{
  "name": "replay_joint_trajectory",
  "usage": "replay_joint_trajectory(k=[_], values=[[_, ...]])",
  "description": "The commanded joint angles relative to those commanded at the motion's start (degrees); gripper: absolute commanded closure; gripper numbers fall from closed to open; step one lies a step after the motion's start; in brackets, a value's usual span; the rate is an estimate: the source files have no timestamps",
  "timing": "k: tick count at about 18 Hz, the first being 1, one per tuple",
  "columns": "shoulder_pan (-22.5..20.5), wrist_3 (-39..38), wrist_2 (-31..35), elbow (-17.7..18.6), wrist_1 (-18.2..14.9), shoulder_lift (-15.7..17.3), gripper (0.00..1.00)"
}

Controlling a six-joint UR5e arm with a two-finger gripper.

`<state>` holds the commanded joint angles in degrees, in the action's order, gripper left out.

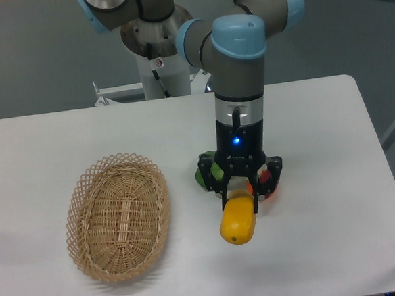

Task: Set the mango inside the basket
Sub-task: 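Carry the held yellow mango with the gripper over the wicker basket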

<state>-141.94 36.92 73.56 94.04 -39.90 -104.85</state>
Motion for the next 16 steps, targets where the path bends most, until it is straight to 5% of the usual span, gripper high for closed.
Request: replay_joint_trajectory(k=[5, 10, 16], values=[[0.5, -0.4, 0.0, 1.5, -0.1, 1.0, 0.66], [1.2, -0.5, 0.2, 7.2, 0.0, 5.0, 0.67], [5.0, -2.7, 1.3, 11.3, -0.3, 5.9, 0.67]])
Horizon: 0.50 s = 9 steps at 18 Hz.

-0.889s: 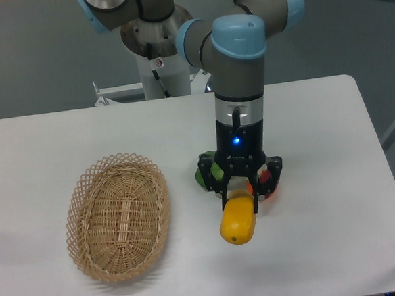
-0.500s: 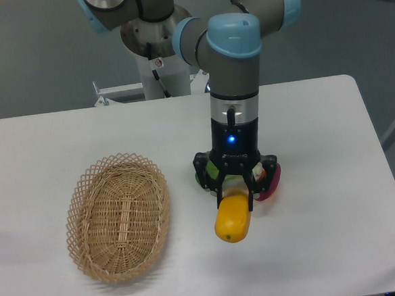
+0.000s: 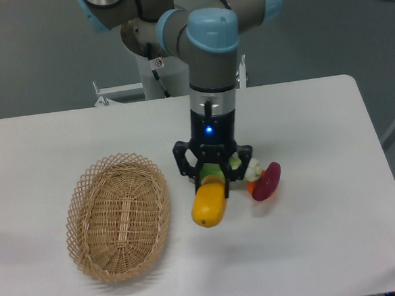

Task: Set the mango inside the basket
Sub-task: 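Carry the held yellow mango with the gripper over the wicker basket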

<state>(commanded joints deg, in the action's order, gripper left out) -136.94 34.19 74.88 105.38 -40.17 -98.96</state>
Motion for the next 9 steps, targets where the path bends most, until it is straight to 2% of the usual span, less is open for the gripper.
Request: replay_joint_trajectory(k=[5, 9], values=[[6.1, -5.5, 5.4, 0.9, 0.2, -1.9, 0.67], [10.3, -10.1, 6.1, 0.0, 0.3, -4.8, 0.66]])
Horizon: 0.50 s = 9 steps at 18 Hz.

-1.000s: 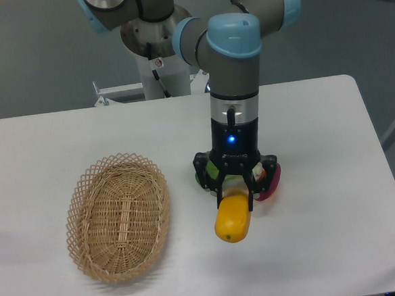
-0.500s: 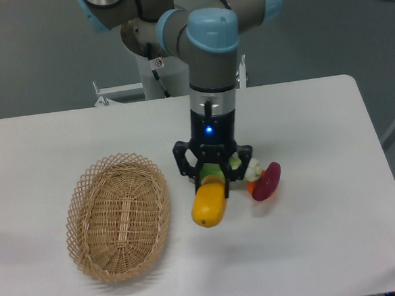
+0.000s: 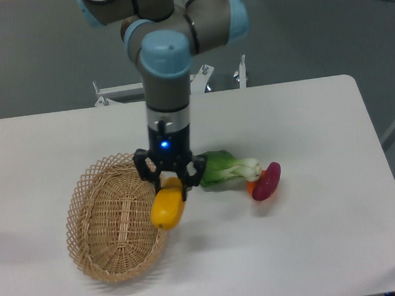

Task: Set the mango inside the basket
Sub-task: 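Carry the held yellow mango with the gripper over the wicker basket, then lower the mango into the basket and open the gripper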

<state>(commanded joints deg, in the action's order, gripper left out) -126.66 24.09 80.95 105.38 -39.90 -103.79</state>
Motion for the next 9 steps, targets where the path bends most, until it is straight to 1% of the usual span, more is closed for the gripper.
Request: replay_joint_trajectory(k=[2, 6, 9], values=[[2.0, 0.1, 0.8, 0.4, 0.0, -1.4, 0.66], [6.2, 0.8, 5.2, 0.8, -0.1, -4.4, 0.66], [7.7, 3.5, 5.9, 0.9, -0.2, -5.1, 0.66]])
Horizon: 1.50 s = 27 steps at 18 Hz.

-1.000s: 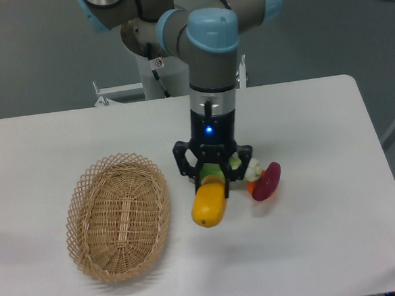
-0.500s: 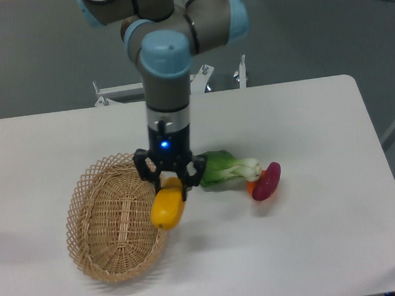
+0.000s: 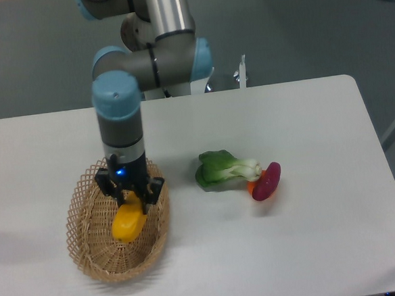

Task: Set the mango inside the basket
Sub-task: 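Lower the mango into the basket and open the gripper, then lift the open gripper up and away from the mango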

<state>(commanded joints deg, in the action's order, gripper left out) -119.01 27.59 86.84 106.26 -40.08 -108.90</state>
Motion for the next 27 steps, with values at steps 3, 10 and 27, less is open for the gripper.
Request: replay_joint_trajectory(k=[3, 10, 27], values=[[1.1, 0.3, 0.2, 0.1, 0.0, -1.1, 0.66], [1.6, 4.2, 0.3, 2.1, -0.1, -1.8, 0.64], [1.6, 3.9, 0.4, 0.3, 0.1, -1.5, 0.00]])
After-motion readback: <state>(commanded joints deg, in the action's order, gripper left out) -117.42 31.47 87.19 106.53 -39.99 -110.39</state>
